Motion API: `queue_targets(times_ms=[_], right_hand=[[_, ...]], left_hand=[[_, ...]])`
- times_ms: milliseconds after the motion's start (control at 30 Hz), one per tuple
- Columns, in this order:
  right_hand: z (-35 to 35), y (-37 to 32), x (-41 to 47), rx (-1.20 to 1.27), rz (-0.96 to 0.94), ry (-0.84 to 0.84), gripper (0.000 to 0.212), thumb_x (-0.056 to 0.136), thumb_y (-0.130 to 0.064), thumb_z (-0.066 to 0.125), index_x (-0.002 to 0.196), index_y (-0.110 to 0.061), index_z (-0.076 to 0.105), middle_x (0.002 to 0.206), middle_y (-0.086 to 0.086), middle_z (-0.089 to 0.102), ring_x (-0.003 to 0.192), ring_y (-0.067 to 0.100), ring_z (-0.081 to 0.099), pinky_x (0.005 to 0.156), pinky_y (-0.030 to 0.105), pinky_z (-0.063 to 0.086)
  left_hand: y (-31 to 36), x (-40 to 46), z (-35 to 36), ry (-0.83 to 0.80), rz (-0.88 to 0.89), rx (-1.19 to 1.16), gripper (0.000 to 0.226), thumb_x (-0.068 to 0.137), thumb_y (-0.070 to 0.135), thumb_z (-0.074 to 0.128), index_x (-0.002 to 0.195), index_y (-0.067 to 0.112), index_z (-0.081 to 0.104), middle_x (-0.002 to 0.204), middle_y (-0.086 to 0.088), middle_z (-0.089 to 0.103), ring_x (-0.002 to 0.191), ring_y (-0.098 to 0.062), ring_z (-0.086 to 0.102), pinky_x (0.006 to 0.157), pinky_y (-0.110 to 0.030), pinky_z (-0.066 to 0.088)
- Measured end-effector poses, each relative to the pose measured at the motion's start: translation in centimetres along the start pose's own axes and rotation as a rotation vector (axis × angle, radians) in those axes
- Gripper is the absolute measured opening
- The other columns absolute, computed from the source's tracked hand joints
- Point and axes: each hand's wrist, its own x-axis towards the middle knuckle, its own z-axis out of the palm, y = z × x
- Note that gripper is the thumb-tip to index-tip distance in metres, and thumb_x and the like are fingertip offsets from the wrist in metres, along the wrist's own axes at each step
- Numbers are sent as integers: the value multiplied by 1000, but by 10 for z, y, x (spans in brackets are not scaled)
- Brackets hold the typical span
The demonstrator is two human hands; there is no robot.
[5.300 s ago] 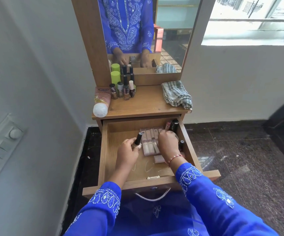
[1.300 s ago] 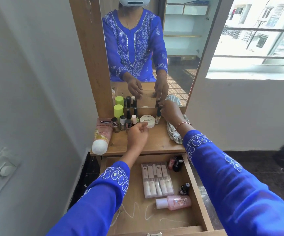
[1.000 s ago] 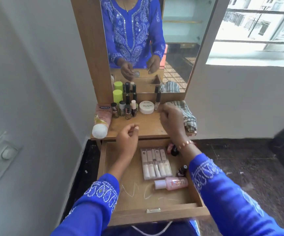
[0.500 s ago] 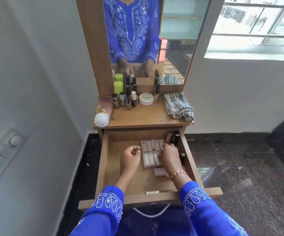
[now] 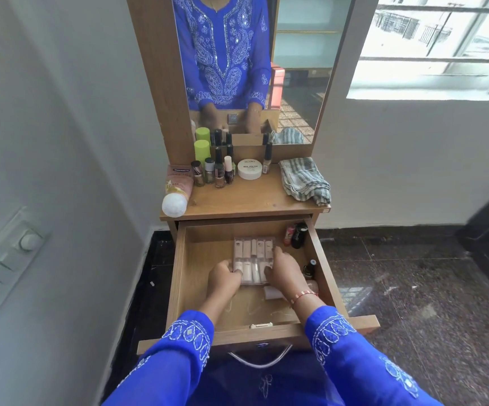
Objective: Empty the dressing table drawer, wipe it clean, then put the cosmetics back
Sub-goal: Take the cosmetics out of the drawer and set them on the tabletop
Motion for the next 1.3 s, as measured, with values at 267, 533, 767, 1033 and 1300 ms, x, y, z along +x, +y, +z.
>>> queue_targets(times_ms=[267,533,767,1033,1300], right_hand=[[-6,11,9,385,256,-35,21,81,-20,62,96,-6,57,89,12,58,83,22,55,68,27,41],[0,9,8,298,205,-106,38,81,-26,66,105,2,59,99,15,65,93,27,62,81,36,52],[-5,-3,-3,281,96,-79,41,84,-21,61,119,-2,54,118,13,62,109,28,58,90,31,45],[-25,-16,-29,504,-20,77,26,84,-16,64,109,-11,58,93,1,61,83,18,58,75,33,50],[-79,-38,-19,698,-79,141,25,82,-15,69,104,-7,61,77,2,61,65,14,58,59,29,53]], left_hand=[[-7,11,-3,-79,-283,-472,16,85,7,56,100,4,57,111,-19,63,94,-26,61,61,-29,51],[-7,7,-10,-157,-320,-587,10,88,14,56,79,12,59,67,-2,56,56,-11,49,48,-21,38],[-3,-1,-18,-130,-234,-584,12,90,5,53,84,13,58,75,-3,59,66,-14,52,58,-25,42],[0,-21,-61,-104,-50,-552,18,90,14,56,105,10,64,96,-4,69,93,-21,62,84,-36,46],[48,-10,-80,-71,90,-668,9,89,13,58,91,14,67,86,1,68,80,-11,62,73,-26,49]])
